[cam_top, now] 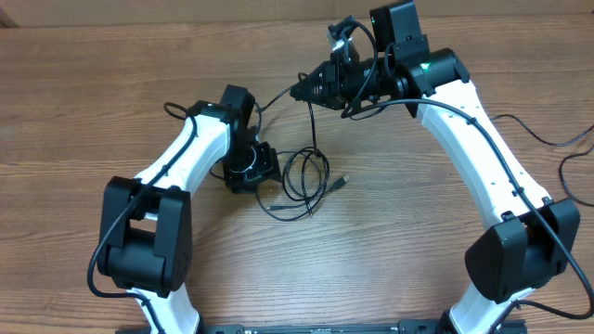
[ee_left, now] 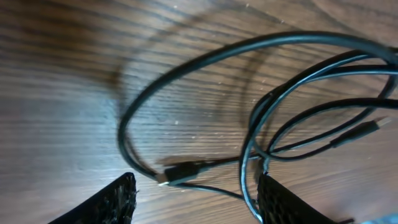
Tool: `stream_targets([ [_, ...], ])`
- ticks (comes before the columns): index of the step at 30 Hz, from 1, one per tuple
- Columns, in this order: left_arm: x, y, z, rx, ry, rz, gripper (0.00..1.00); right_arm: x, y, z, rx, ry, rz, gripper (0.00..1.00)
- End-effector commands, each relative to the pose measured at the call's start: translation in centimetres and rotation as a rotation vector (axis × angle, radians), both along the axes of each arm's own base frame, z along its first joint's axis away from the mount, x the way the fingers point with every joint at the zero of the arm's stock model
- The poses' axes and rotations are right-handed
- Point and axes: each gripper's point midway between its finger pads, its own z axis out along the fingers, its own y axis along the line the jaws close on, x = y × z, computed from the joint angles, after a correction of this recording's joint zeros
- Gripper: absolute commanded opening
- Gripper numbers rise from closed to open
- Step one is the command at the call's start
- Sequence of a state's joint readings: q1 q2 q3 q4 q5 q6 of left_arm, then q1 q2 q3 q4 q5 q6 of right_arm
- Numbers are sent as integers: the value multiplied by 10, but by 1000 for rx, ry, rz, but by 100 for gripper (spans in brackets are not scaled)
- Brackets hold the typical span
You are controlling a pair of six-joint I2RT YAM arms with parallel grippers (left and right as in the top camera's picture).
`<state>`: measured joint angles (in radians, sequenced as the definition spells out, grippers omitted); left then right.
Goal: Untangle cables
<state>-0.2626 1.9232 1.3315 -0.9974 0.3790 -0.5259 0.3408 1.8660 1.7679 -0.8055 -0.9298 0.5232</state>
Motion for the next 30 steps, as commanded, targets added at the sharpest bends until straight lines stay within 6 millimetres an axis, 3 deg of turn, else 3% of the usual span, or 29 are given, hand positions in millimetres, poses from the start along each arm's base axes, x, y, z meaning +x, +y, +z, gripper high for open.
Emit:
stream_targets([
  [1,-6,-18,9,-58,51,86,63,-1,1,16,28,-27,12,4],
  [10,-16,-35,5,-58,122,193,62,-1,1,16,28,-27,12,4],
  [18,-35,-54,-22,-94,163,246,58,0,0,14,18,-29,6,4],
  [21,-33,-54,-23,-112,155,237,41,0,0,13,10,-31,4,4],
  [23,-31,-50,-23,-119,134,206,7,0,0,13,8,-45,11,4],
  [28,-33,-24,-24,-106,112,106,5,5,-12,11,3,-32,-15,4],
  [30,-40,7,-29,-20,125,68,4,10,-23,15,30,-19,-26,4],
])
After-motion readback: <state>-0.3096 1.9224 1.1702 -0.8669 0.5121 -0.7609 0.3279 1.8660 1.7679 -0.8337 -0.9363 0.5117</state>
